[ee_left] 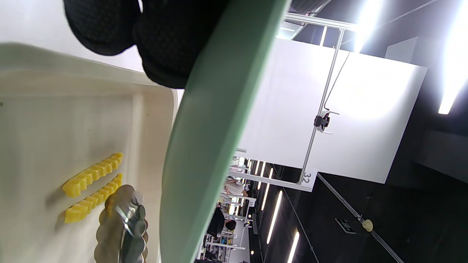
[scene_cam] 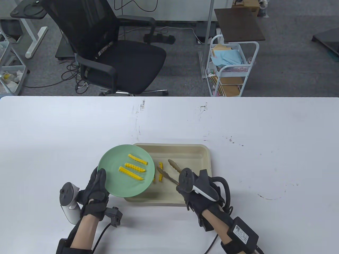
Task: Hold plate and receive fries gripped by tongs from baking tray
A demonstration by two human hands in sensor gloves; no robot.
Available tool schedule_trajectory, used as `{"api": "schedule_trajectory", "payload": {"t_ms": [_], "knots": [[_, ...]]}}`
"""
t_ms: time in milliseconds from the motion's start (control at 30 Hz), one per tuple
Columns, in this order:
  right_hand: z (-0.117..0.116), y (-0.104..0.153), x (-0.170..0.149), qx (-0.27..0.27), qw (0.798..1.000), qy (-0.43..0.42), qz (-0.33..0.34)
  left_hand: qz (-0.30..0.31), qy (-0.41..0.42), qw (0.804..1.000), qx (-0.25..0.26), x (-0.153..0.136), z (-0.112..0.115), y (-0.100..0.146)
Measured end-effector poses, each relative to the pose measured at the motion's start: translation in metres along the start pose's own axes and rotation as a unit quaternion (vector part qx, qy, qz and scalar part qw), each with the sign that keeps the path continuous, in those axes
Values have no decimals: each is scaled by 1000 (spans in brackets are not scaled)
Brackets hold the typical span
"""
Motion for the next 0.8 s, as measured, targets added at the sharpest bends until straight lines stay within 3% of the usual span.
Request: {"api": "schedule_trajectory", "payload": {"t_ms": [133, 500, 800], "knots": [[-3, -2, 12, -11, 999, 34, -6, -1, 1, 1000, 0, 0, 0, 0], [4, -2, 26, -28, 999, 23, -9, -4, 0, 1000, 1, -1, 0, 0], [7, -6, 8, -42, 999, -26, -16, -5, 1, 1000, 2, -1, 0, 0]]}}
Point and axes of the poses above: the tracker on the back of each hand, its own x axis roughly to the thumb side, its own y axis roughly from the fingertips to the wrist, z = x × y, the point moved 4 cm from there along -y, roughly from the wrist to the fingertips, and after that the axes turned 1 degree about -y, right-handed, at the moved point
